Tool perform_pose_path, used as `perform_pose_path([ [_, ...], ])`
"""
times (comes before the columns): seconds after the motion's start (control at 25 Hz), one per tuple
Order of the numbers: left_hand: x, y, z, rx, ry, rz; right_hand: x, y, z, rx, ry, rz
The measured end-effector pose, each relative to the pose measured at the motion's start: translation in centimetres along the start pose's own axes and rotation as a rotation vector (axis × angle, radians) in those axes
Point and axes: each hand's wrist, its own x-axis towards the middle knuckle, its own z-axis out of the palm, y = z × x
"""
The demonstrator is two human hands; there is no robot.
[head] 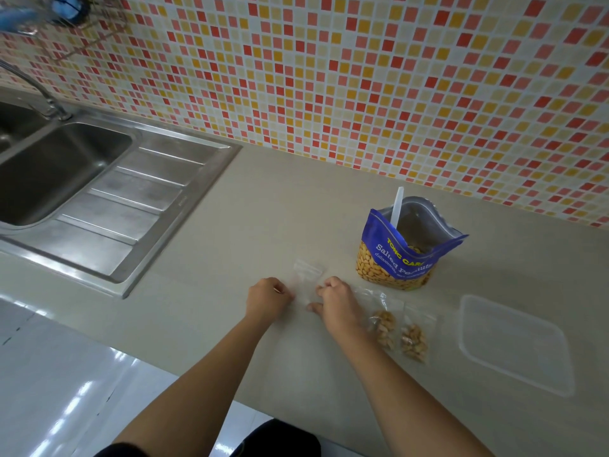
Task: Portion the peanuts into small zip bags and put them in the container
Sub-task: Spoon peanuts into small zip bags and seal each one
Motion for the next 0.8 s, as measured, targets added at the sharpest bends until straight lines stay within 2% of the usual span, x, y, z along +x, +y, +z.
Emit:
perform_pose_path([
  [0.2, 0.1, -0.2, 0.0, 0.003, -0.015, 0.028, -0.1, -0.1, -0.1, 0.021, -0.002, 0.021],
  [0.4, 0.3, -0.4, -0.4, -0.009, 0.104, -0.01, 0.0, -0.1, -0.2, 0.031, -0.008, 0.011],
  [0.6, 0.5, -1.3, -1.3, -0.055, 0.133, -0.009, 0.1, 0.0, -0.3, 0.05, 0.003, -0.007],
  [0.72, 0.5, -1.8, -1.8, -0.25, 0.107, -0.018, 0.4, 0.2, -0.7, 0.138, 0.003, 0.003],
  [0.8, 0.3, -2.1, -2.4, -0.409, 0.072, -0.025, 0.3, 0.3, -1.0, 0.219, 0.063, 0.047],
])
